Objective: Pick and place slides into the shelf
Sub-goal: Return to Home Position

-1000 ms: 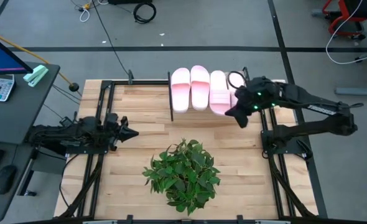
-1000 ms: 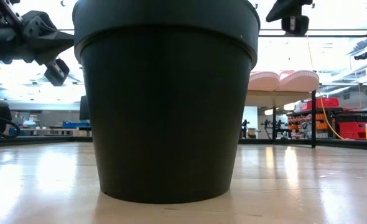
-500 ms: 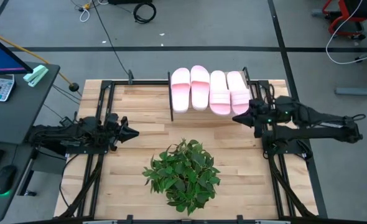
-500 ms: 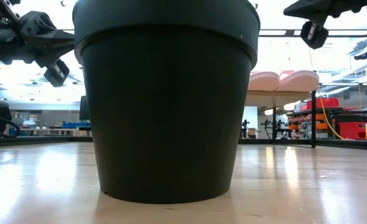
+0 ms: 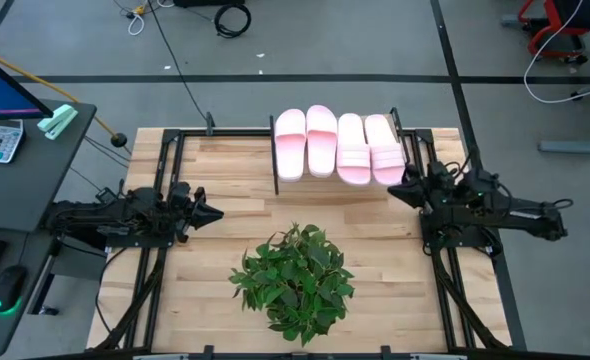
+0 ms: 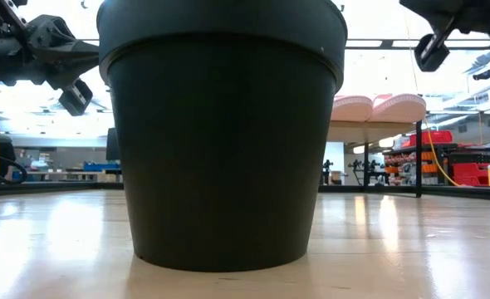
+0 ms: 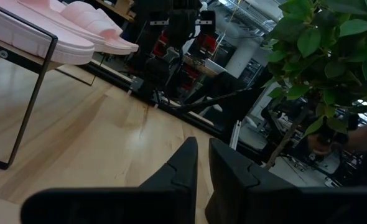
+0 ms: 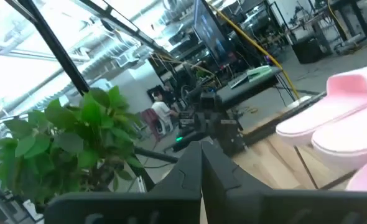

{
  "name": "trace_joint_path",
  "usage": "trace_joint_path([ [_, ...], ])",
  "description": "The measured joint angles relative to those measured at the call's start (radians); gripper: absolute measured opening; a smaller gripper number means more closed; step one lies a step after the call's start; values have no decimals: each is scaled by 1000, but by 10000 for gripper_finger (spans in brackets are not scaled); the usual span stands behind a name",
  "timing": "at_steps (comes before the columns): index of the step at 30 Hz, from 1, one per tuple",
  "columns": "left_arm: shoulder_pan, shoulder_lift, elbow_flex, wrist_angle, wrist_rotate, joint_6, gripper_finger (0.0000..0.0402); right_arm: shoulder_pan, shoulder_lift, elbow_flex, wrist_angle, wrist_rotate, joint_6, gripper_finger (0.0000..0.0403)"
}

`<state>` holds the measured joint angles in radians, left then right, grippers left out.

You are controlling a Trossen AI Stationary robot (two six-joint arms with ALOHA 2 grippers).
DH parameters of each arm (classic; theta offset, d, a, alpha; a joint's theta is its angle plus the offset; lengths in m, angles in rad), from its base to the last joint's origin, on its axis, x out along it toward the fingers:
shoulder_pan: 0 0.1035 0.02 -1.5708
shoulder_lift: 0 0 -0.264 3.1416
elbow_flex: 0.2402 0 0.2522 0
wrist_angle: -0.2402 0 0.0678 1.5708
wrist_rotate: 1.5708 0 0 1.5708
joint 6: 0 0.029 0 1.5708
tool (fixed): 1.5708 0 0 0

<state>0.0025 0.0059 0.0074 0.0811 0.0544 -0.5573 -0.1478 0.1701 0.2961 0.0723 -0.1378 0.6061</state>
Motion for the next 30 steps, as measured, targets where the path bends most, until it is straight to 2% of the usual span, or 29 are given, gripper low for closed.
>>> trace_joint_path([
  [6, 0, 0, 0, 0, 0, 0, 52, 0, -42, -60, 14, -4, -2, 0],
  [13, 0, 0, 0, 0, 0, 1, 55, 0, -74, -148, 143, 4, 19, 0],
  [23, 0, 0, 0, 0, 0, 1, 44, 0, -75, -276, 445, 45, 76, 0],
  [30, 0, 0, 0, 0, 0, 1, 52, 0, -74, -286, 452, 26, 113, 0],
])
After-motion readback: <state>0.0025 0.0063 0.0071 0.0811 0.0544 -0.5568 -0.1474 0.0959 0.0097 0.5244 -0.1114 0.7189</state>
